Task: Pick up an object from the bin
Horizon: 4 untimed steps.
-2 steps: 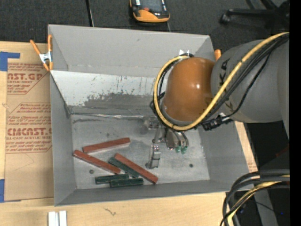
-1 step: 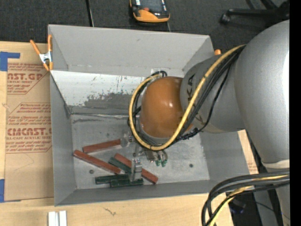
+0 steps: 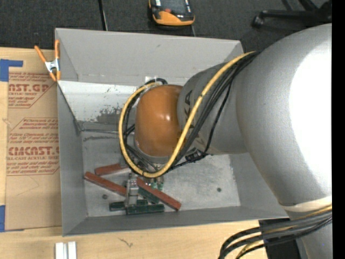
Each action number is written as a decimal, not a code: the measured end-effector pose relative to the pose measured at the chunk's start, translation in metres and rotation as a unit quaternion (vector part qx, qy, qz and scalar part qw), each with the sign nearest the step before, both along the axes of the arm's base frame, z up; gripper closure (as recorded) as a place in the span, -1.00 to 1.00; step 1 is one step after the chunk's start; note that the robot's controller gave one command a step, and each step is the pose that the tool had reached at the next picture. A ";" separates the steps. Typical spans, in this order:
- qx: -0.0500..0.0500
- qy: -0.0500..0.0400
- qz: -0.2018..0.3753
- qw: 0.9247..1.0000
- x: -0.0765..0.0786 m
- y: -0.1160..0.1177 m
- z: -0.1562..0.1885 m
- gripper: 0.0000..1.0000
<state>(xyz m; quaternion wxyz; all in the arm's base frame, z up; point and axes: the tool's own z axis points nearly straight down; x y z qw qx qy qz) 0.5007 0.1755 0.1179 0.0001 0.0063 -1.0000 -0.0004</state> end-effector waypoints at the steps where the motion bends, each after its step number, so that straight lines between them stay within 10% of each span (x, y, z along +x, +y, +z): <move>1: 0.000 0.000 0.025 1.000 -0.008 0.002 0.004 -1.00; 2: 0.001 -0.001 -0.051 0.999 0.035 0.005 -0.046 -1.00; 3: 0.001 -0.006 0.095 0.995 -0.015 -0.014 -0.046 1.00; 4: 0.001 -0.006 0.095 0.995 -0.015 -0.014 -0.046 1.00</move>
Offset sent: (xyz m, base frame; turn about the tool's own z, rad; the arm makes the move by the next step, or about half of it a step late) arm 0.0358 0.0043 -0.0479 0.1035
